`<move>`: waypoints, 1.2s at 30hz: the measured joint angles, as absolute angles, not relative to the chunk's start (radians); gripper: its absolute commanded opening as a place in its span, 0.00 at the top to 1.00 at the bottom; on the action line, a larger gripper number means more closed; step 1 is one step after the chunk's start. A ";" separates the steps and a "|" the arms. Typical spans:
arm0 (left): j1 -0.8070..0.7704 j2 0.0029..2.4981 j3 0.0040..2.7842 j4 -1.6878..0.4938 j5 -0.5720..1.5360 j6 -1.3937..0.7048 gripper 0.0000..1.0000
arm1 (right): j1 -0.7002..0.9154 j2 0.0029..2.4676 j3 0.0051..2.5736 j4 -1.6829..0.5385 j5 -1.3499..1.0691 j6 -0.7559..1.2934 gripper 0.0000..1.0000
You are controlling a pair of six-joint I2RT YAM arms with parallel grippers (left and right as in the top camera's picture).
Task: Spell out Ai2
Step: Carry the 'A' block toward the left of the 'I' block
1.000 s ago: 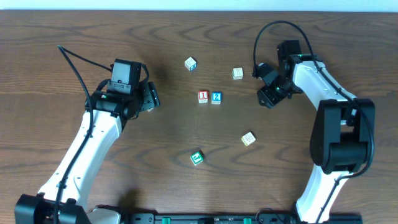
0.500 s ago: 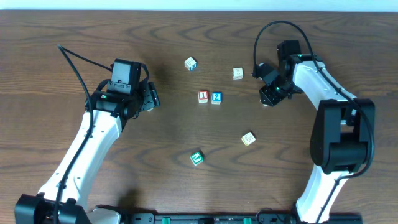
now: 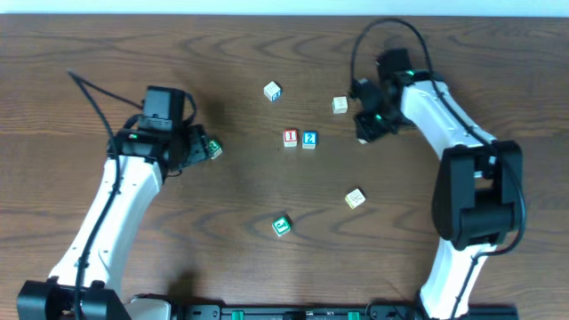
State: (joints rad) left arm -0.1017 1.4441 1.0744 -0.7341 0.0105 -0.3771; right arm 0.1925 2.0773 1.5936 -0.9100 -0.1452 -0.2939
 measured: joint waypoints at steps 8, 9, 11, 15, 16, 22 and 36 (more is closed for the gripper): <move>0.012 1.444 1.100 -0.815 0.001 -0.358 0.23 | 0.411 2.077 1.820 -0.946 -0.128 -0.027 0.89; 0.022 1.444 1.100 -0.816 0.000 -0.358 0.23 | 0.434 2.077 1.823 -0.936 -0.128 0.002 0.91; 0.041 1.444 1.100 -0.820 0.000 -0.358 0.23 | 0.492 2.077 1.823 -0.924 -0.126 0.079 0.97; 0.056 1.444 1.100 -0.823 0.000 -0.366 0.24 | 0.593 2.087 1.823 -0.899 -0.126 0.239 0.99; 0.056 1.444 1.100 -0.828 0.000 -0.370 0.24 | 0.623 2.096 1.824 -0.880 -0.126 0.289 0.99; 0.056 1.444 1.100 -0.841 0.000 -0.389 0.24 | 0.704 2.181 1.824 -0.857 -0.065 0.493 0.99; 0.056 1.444 1.100 -0.854 0.000 -0.393 0.23 | 0.703 2.297 1.826 -0.865 0.084 0.684 0.99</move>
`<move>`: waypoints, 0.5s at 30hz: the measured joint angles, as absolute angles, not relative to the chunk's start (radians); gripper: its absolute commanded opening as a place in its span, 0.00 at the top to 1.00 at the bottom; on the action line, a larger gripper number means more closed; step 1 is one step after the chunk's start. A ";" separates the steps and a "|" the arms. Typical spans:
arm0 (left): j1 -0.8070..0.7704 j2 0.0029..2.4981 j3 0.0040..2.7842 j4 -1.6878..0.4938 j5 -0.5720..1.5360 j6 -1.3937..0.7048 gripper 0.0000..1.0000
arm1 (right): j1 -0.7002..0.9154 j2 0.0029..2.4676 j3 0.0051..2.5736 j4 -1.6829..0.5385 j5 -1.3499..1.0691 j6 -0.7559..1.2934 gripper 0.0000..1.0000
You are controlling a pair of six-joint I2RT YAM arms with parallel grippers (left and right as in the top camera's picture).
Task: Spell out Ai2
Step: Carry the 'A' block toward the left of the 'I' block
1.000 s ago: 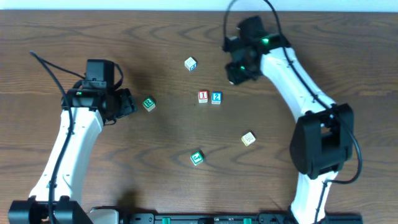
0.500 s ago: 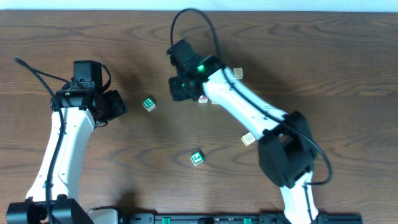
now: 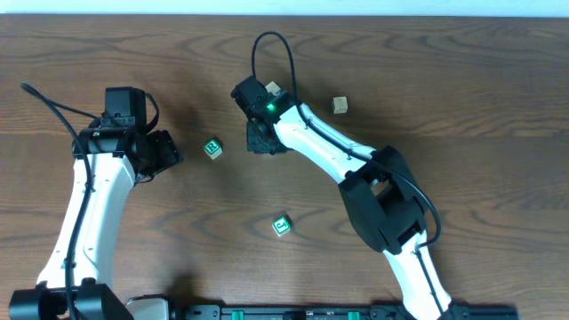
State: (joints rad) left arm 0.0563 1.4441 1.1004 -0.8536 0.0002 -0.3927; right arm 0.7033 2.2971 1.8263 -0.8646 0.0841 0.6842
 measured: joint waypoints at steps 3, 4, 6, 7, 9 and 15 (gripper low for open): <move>0.056 1.444 1.100 -0.852 0.000 -0.393 0.23 | 0.703 2.297 1.826 -0.863 0.117 0.698 0.99; 0.056 1.444 1.100 -0.851 0.000 -0.392 0.23 | 0.703 2.297 1.826 -0.863 0.126 0.700 0.99; 0.056 1.444 1.100 -0.846 0.000 -0.393 0.23 | 0.703 2.297 1.826 -0.860 0.143 0.704 0.99; 0.056 1.444 1.100 -0.843 0.000 -0.393 0.23 | 0.703 2.297 1.826 -0.855 0.150 0.705 0.99; 0.056 1.444 1.100 -0.839 0.000 -0.393 0.23 | 0.703 2.297 1.826 -0.846 0.164 0.705 0.99; 0.056 1.444 1.100 -0.837 0.000 -0.393 0.23 | 0.703 2.297 1.826 -0.843 0.181 0.706 0.99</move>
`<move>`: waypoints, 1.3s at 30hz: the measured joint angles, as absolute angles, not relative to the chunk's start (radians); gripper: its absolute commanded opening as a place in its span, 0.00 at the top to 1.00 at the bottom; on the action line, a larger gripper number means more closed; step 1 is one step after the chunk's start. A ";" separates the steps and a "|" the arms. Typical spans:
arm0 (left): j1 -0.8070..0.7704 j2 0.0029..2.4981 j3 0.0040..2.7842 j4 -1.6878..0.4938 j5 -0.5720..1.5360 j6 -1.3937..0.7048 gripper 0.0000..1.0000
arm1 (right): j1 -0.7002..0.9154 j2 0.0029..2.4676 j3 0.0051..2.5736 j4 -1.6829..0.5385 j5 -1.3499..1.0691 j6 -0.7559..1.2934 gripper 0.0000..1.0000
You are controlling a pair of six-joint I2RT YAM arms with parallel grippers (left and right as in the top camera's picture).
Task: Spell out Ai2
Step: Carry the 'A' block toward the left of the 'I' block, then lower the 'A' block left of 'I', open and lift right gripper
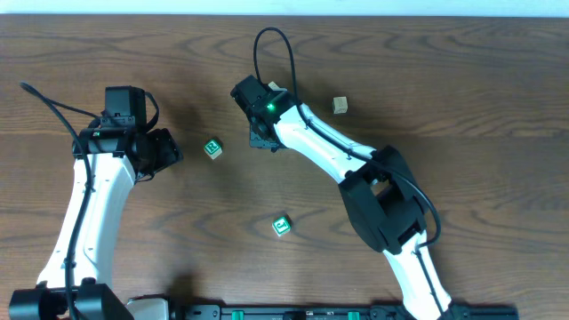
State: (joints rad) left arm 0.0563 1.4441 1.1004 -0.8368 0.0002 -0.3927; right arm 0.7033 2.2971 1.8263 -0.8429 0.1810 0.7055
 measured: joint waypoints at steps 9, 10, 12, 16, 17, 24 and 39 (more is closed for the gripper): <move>0.056 1.444 1.100 -0.837 0.000 -0.393 0.23 | 0.702 2.297 1.826 -0.825 0.184 0.707 0.99; 0.056 1.444 1.100 -0.836 0.000 -0.393 0.23 | 0.702 2.297 1.826 -0.826 0.184 0.707 0.99; 0.056 1.444 1.100 -0.836 0.000 -0.393 0.23 | 0.702 2.297 1.826 -0.829 0.184 0.707 0.99; 0.056 1.444 1.100 -0.837 0.000 -0.393 0.23 | 0.702 2.297 1.826 -0.829 0.183 0.707 0.99; 0.056 1.444 1.100 -0.836 0.000 -0.393 0.23 | 0.702 2.297 1.826 -0.829 0.183 0.707 0.99; 0.056 1.444 1.100 -0.836 0.000 -0.393 0.23 | 0.702 2.297 1.826 -0.829 0.183 0.706 0.90; 0.056 1.444 1.100 -0.830 0.000 -0.393 0.23 | 0.702 2.297 1.826 -0.826 0.183 0.704 0.70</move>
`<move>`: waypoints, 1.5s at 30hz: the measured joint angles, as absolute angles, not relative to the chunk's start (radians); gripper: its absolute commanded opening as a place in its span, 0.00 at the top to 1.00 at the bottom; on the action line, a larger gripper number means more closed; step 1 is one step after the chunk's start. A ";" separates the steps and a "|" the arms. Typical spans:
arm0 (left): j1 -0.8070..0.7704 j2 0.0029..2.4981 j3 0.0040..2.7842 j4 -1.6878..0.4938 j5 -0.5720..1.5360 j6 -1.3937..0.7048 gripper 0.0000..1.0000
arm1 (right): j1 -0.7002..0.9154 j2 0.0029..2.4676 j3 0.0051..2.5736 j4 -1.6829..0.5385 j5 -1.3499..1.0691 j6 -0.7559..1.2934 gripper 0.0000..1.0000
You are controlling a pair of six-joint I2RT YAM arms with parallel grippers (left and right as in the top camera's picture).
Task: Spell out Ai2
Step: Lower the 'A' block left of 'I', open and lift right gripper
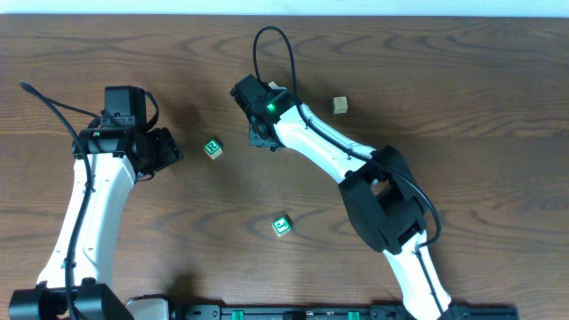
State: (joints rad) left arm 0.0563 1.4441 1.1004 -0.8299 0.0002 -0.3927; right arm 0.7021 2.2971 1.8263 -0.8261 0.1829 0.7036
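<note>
My right arm stretches across the table, and its gripper (264, 142) points down left of centre; its jaws are too dark to read. The number blocks are hidden, with no red or blue block in view. A pale block (276, 89) peeks out behind the right wrist. A green letter block (212, 148) lies free on the table, a short gap to the right of my left gripper (171, 151). That gripper looks open and empty.
A second green block (281, 226) lies near the front centre. A tan block (340, 105) sits at the back right. The right arm's white links (329, 156) cross the middle of the wooden table (480, 107). A black cable loops above the right wrist.
At first my left gripper was at the green block, my right gripper was at the back right, and a red and a blue number block sat side by side mid-table. Then the left gripper stood back from the block and the right arm lay over the middle, where it stays.
</note>
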 measured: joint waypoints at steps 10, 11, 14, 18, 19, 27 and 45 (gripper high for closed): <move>0.056 1.444 1.100 -0.830 0.000 -0.393 0.23 | 0.702 2.297 1.826 -0.823 0.180 0.697 0.40; 0.056 1.444 1.100 -0.830 0.000 -0.393 0.23 | 0.702 2.297 1.826 -0.823 0.180 0.697 0.40; 0.056 1.444 1.100 -0.830 0.000 -0.393 0.23 | 0.702 2.297 1.826 -0.823 0.180 0.697 0.41; 0.056 1.444 1.100 -0.830 0.000 -0.393 0.23 | 0.702 2.297 1.826 -0.822 0.180 0.697 0.42; 0.056 1.444 1.100 -0.830 0.000 -0.393 0.23 | 0.702 2.297 1.826 -0.820 0.180 0.697 0.42; 0.056 1.444 1.100 -0.830 0.000 -0.393 0.23 | 0.694 2.297 1.834 -0.794 0.181 0.679 0.43; -0.012 1.445 1.100 -0.715 0.093 -0.398 0.94 | 0.587 2.272 2.230 -1.175 0.172 0.476 0.99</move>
